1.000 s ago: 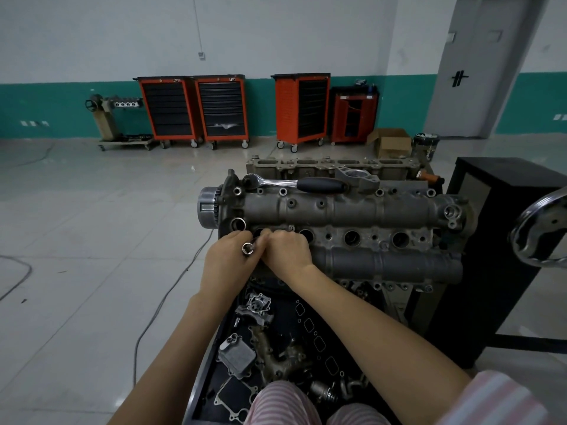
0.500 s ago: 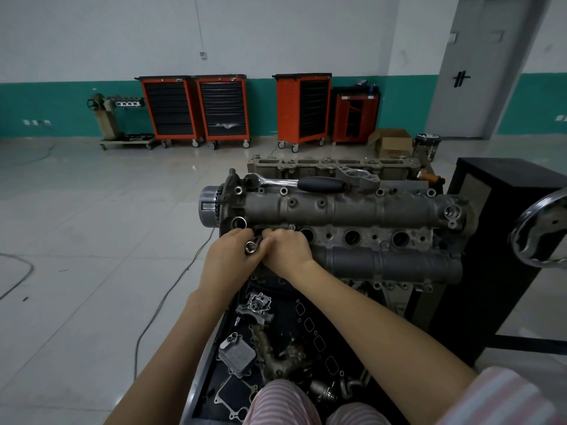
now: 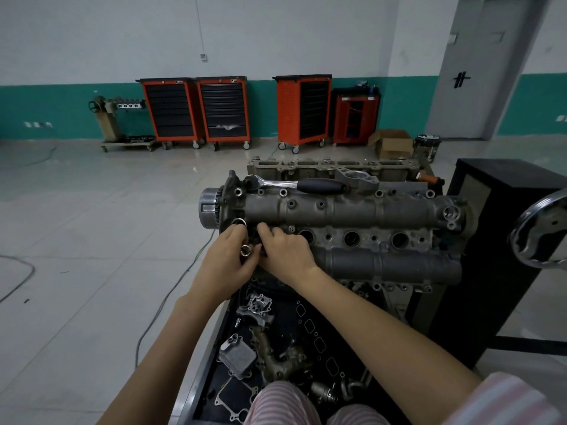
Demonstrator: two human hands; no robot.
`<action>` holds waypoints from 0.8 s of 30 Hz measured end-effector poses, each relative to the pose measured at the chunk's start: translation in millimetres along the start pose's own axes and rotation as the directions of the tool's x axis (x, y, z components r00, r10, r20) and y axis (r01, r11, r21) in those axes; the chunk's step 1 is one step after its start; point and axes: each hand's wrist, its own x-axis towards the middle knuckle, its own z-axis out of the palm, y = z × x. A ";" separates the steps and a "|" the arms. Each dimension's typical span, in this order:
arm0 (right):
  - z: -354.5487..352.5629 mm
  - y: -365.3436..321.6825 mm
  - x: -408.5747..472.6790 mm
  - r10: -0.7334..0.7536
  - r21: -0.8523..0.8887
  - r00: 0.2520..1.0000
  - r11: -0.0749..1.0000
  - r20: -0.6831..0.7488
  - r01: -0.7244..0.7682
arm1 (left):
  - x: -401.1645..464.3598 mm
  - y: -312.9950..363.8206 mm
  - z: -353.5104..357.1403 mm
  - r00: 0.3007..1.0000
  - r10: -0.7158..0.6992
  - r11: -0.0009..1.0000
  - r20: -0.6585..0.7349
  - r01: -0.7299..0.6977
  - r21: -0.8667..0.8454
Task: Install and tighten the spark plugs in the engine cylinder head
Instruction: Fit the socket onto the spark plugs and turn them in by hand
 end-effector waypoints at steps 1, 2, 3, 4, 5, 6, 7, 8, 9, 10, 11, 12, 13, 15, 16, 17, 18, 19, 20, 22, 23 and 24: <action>-1.9 0.0 -2.4 -0.014 0.007 0.997 1.000 -0.073 0.015 | -0.5 0.3 1.0 1.000 0.000 1.000 -0.018 0.000 0.003; -2.4 0.5 -4.3 -0.028 0.024 0.990 0.999 -0.140 0.032 | -0.6 1.1 1.9 0.999 -0.005 1.000 -0.041 0.005 0.010; -1.7 1.7 -5.9 -0.034 0.044 0.980 0.998 -0.195 0.044 | -0.9 1.5 3.1 0.998 -0.007 1.000 -0.067 0.009 0.019; -0.9 3.0 -7.7 -0.028 0.072 0.973 0.996 -0.229 0.046 | -2.1 1.9 4.0 0.996 -0.013 1.000 -0.093 0.014 0.011; -1.5 3.7 -9.0 -0.011 0.101 0.971 0.994 -0.240 0.037 | -4.3 2.9 5.1 0.992 -0.032 0.999 -0.123 0.028 -0.039; -2.0 3.4 -9.6 0.014 0.132 0.970 0.991 -0.242 0.019 | -6.7 6.4 4.7 0.986 -0.081 0.988 -0.147 0.059 -0.145; -3.9 2.0 -9.0 0.051 0.170 0.972 0.985 -0.230 -0.011 | -10.0 11.6 4.0 0.976 -0.143 0.950 -0.166 0.088 -0.301; -5.4 -0.3 -8.3 0.091 0.218 0.975 0.975 -0.204 -0.045 | -13.5 17.5 4.8 0.963 -0.201 0.888 -0.182 0.100 -0.449; -6.4 -3.6 -7.9 0.130 0.272 0.976 0.959 -0.173 -0.080 | -17.2 24.1 7.0 0.947 -0.256 0.821 -0.196 0.106 -0.562; -6.6 -7.3 -7.8 0.164 0.326 0.975 0.939 -0.147 -0.109 | -19.6 30.4 10.0 0.931 -0.317 0.749 -0.180 0.129 -0.650; -6.8 -11.5 -8.1 0.195 0.389 0.973 0.911 -0.122 -0.134 | -20.2 35.7 13.5 0.915 -0.385 0.658 -0.123 0.179 -0.732; -6.5 -15.6 -9.9 0.224 0.462 0.970 0.873 -0.098 -0.155 | -19.0 40.4 16.5 0.896 -0.442 0.549 -0.034 0.240 -0.800; -6.1 -19.8 -12.0 0.247 0.530 0.966 0.831 -0.077 -0.170 | -16.9 44.1 18.8 0.881 -0.471 0.471 0.041 0.291 -0.832; -6.0 -27.0 -15.7 0.264 0.656 0.964 0.732 -0.021 -0.186 | -13.8 48.3 20.6 0.877 -0.471 0.426 0.092 0.318 -0.847; -7.8 -31.3 -17.6 0.258 0.724 0.965 0.657 0.044 -0.209 | -12.5 49.1 20.7 0.879 -0.468 0.422 0.087 0.309 -0.853; -10.4 -35.8 -19.9 0.233 0.784 0.965 0.574 0.120 -0.237 | -11.0 49.5 19.9 0.884 -0.462 0.426 0.069 0.290 -0.857; -11.9 -39.2 -22.7 0.203 0.824 0.966 0.511 0.161 -0.245 | -8.7 48.3 20.1 0.890 -0.453 0.437 0.051 0.272 -0.858; -13.6 -42.1 -25.3 0.187 0.847 0.969 0.478 0.162 -0.234 | -6.3 47.3 20.2 0.896 -0.443 0.451 0.038 0.259 -0.854; -14.3 -44.4 -28.7 0.180 0.867 0.973 0.450 0.147 -0.214 | -3.3 46.2 19.7 0.902 -0.430 0.453 0.034 0.248 -0.856; -16.5 -49.1 -37.0 0.189 0.917 0.972 0.348 0.136 -0.196 | 5.1 46.1 15.9 0.917 -0.394 0.420 0.062 0.240 -0.875; -17.8 -51.5 -41.5 0.203 0.936 0.970 0.295 0.137 -0.194 | 9.5 46.3 13.4 0.923 -0.376 0.394 0.083 0.240 -0.887; -18.3 -54.2 -46.5 0.216 0.947 0.966 0.254 0.142 -0.196 | 14.0 46.4 11.3 0.925 -0.367 0.375 0.096 0.241 -0.895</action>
